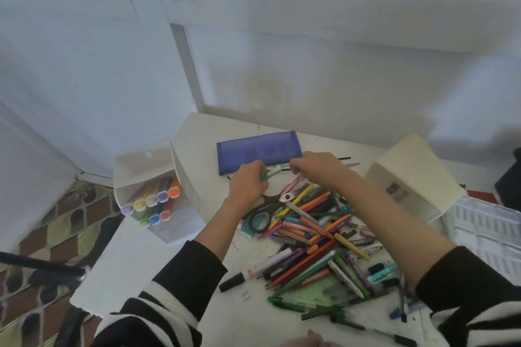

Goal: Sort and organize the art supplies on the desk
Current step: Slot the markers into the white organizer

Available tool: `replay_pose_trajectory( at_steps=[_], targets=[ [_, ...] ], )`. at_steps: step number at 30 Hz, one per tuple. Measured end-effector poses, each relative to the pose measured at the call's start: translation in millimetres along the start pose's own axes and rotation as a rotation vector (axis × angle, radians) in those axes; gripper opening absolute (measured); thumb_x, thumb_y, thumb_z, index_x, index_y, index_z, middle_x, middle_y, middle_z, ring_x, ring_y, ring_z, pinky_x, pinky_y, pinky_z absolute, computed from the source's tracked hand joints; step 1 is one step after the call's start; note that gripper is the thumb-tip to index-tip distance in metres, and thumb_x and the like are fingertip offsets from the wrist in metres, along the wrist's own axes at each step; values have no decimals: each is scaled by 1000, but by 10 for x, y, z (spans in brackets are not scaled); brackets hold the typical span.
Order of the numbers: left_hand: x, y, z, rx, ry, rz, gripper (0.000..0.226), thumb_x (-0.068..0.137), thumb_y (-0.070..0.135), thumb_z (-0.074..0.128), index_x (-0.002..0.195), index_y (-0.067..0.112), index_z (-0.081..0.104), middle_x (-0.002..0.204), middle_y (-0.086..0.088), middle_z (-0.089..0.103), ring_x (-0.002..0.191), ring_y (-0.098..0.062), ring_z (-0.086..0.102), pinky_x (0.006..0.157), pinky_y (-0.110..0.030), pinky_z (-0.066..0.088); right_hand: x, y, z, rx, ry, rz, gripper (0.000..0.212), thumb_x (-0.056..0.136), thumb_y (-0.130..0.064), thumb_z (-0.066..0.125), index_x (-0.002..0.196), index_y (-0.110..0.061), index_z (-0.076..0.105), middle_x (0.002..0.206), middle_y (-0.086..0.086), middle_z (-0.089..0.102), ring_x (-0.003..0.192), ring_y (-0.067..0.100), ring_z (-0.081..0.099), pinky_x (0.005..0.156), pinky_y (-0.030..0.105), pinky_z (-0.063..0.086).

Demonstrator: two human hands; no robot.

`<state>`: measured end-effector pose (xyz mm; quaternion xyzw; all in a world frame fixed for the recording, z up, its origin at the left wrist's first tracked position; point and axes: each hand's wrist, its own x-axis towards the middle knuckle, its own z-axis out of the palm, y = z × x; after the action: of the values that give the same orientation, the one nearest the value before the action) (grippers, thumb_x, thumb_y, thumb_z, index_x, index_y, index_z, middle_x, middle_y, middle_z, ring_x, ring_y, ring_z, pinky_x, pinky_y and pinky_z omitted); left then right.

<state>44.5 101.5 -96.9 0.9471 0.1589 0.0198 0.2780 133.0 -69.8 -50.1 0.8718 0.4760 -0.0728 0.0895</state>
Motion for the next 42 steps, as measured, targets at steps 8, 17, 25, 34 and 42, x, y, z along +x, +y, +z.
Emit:
replay_pose_trajectory(
  at_steps=[8,17,25,34,42],
  targets=[
    [-263,139,-269,-221,79,177,30,84,4,65,112,11,56,105,-5,58,95,-25,57,84,-40,49,-225,35,-138,706,310,131,15,87,-6,62,93,-19,64,90,-4,60,74,6,54,67,12,41],
    [-887,285,-752,-332,143,307,27,88,15,65,106,26,48,89,19,53,74,-2,57,71,-15,50,-690,-275,-416,1150,536,188,22,86,-2,62,97,-20,63,92,-2,62,61,8,63,54,17,49],
    [-1434,86,-939,-391,218,200,29,79,18,76,98,21,55,82,4,60,70,-6,55,64,-12,44,-760,-714,-641,1300,495,30,14,88,-4,62,99,-11,66,89,11,71,69,22,71,58,26,54],
    [-1979,-280,-1109,-703,299,-10,11,91,6,58,94,16,56,93,-7,63,83,-22,66,69,-30,59,-659,-1320,-744,1372,382,-200,14,89,-2,59,99,-10,66,91,3,71,72,19,71,67,23,55],
    [-2223,-463,-1251,-374,546,134,15,91,11,59,101,22,56,105,8,57,92,-12,61,79,-20,55,-561,-1685,-779,1133,528,-446,17,90,-6,60,106,-9,64,95,5,71,80,10,70,78,30,57]
  ],
)
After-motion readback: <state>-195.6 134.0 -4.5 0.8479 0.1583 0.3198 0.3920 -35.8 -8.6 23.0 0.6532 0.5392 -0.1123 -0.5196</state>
